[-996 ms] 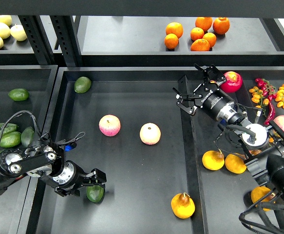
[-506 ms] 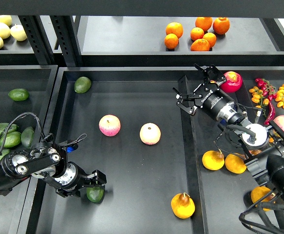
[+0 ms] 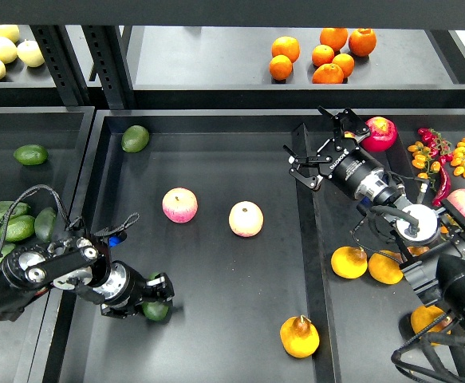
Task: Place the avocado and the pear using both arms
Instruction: 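Carry the avocado into the bin of green fruits and release it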
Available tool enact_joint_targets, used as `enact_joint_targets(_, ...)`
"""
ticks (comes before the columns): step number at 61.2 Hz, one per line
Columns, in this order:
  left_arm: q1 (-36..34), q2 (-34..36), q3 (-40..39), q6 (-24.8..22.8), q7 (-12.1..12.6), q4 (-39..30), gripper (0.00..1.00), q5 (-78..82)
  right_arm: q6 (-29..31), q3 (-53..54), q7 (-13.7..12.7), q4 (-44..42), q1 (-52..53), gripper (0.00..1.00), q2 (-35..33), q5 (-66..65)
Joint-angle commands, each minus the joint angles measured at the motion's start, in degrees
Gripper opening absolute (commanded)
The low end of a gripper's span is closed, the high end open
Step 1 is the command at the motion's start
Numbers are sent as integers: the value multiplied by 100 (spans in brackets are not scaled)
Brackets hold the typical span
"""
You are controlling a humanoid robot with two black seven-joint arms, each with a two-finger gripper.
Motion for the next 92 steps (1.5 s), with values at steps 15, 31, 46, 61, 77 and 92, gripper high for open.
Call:
enact_joint_targets(15, -346, 768, -107, 0, 0, -170, 46, -296, 0, -6, -5, -1, 0, 100, 0, 1)
enact_joint_targets(31, -443, 1480, -115, 0, 0, -266, 47, -489, 0, -6, -5, -1, -9, 100, 0, -8)
enact_joint_targets(46, -416, 2131, -177, 0, 0, -222, 48, -709, 0, -14, -13, -1, -27, 100, 0, -8)
enact_joint_targets(61, -364, 2623, -300, 0, 0, -64, 50, -832, 0, -23, -22, -1, -27, 100, 0, 1)
enact_joint_targets(77, -337, 2843, -309, 0, 0, 287, 51, -1148, 0, -50, -31, -1, -27, 100, 0, 1)
enact_joint_targets(92, -162, 2825, -309, 0, 0, 1034, 52, -1306, 0, -50, -31, -1, -27, 100, 0, 1)
